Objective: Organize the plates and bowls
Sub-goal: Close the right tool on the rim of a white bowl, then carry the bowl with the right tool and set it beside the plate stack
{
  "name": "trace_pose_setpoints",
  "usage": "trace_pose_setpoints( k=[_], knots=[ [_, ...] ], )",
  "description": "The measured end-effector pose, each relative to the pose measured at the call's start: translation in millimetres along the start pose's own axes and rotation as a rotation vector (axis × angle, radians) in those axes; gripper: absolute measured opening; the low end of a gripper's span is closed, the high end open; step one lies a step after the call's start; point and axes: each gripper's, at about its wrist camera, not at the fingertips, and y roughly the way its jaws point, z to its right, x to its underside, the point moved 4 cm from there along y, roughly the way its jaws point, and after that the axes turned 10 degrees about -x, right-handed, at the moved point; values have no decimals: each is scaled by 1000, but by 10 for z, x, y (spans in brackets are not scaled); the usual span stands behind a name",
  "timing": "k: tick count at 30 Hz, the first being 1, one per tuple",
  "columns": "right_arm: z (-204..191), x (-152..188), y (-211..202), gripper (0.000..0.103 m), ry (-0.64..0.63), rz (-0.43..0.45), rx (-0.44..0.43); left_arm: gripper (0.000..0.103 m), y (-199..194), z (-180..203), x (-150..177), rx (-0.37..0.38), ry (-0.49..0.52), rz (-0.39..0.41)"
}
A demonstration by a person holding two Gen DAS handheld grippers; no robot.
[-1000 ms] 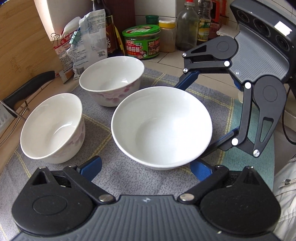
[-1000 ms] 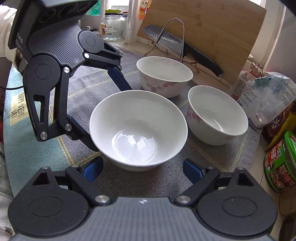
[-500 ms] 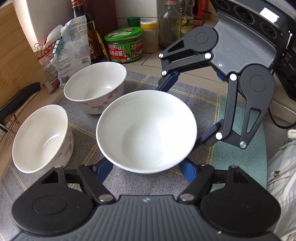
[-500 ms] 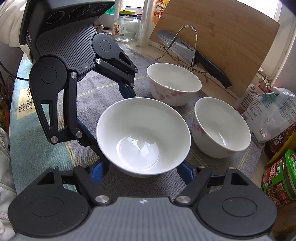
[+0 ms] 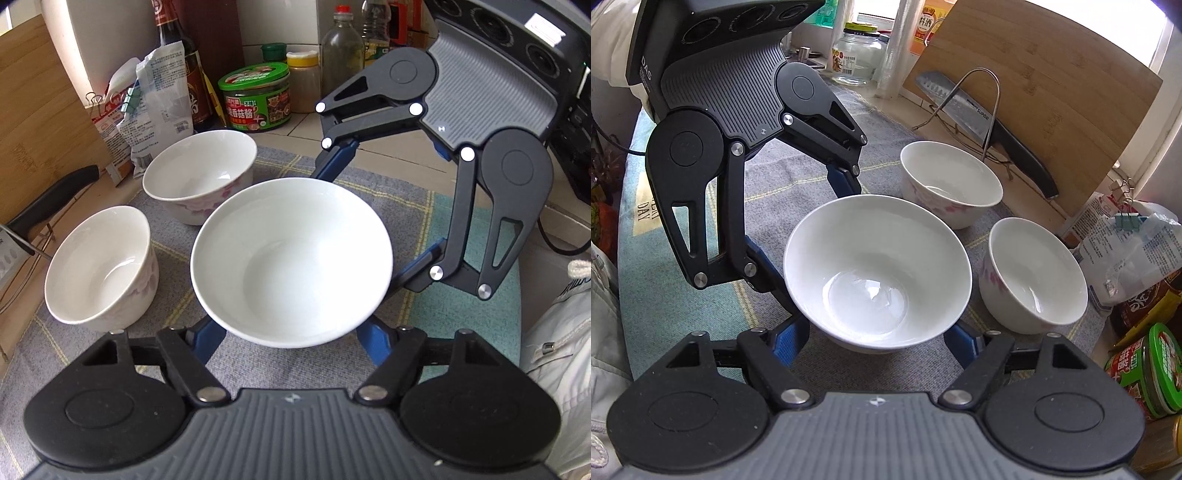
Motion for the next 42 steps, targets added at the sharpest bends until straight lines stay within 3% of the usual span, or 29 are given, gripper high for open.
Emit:
trace_pose_setpoints(
  k=[13, 26, 42],
  knots=[
    [-452, -578, 245, 83, -102, 17, -79, 77, -581, -167, 503, -74, -98, -38],
    [-836, -1283, 862, 83, -195, 24, -151, 77, -1014, -539, 1225, -176, -179, -88],
    [-1011, -1544, 1283, 83, -223, -13, -183, 76, -1070, -790, 1690, -199, -241, -120]
  ],
)
